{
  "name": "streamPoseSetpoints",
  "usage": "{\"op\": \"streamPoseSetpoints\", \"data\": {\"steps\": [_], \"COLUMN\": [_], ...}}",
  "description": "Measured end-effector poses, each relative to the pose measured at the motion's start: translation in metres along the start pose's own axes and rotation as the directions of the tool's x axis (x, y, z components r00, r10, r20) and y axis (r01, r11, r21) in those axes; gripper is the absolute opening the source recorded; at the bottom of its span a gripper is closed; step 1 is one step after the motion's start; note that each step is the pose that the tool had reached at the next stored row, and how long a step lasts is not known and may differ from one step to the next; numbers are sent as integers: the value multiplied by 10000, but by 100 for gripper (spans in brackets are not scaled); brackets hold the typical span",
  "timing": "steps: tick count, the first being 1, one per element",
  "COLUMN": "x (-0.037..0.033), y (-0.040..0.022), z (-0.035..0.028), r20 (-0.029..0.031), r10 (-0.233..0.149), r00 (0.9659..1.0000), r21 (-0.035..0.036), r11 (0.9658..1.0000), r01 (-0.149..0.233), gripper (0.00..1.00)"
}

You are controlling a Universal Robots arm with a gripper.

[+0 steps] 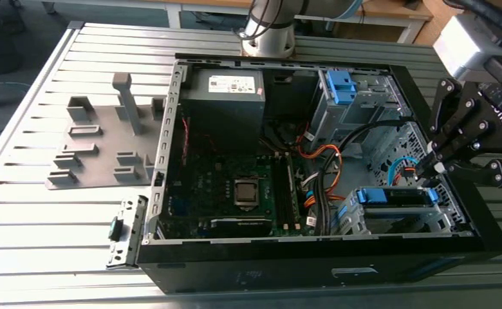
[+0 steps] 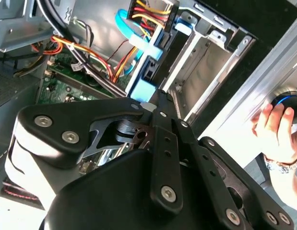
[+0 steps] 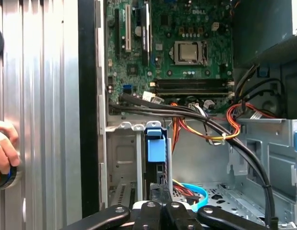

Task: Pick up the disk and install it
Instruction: 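Insert the disk into the insertion slot, then insert the first disk wire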

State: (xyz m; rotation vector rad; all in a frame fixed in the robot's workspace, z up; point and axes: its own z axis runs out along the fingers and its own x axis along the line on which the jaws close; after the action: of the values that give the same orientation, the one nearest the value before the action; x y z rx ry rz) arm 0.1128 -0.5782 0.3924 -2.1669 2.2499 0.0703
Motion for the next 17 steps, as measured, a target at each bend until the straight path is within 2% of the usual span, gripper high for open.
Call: {"op": "streamPoseSetpoints", "data": {"steps": [5,17], "x": [1,0], "y": [-56,-85], "z": [78,85], "r20": [-1,-1], "r10": [0,0], "r00": [10000,10000], "r21": [-1,0], "r11": [10000,10000], "r01": [0,0], "gripper": [11,11]}}
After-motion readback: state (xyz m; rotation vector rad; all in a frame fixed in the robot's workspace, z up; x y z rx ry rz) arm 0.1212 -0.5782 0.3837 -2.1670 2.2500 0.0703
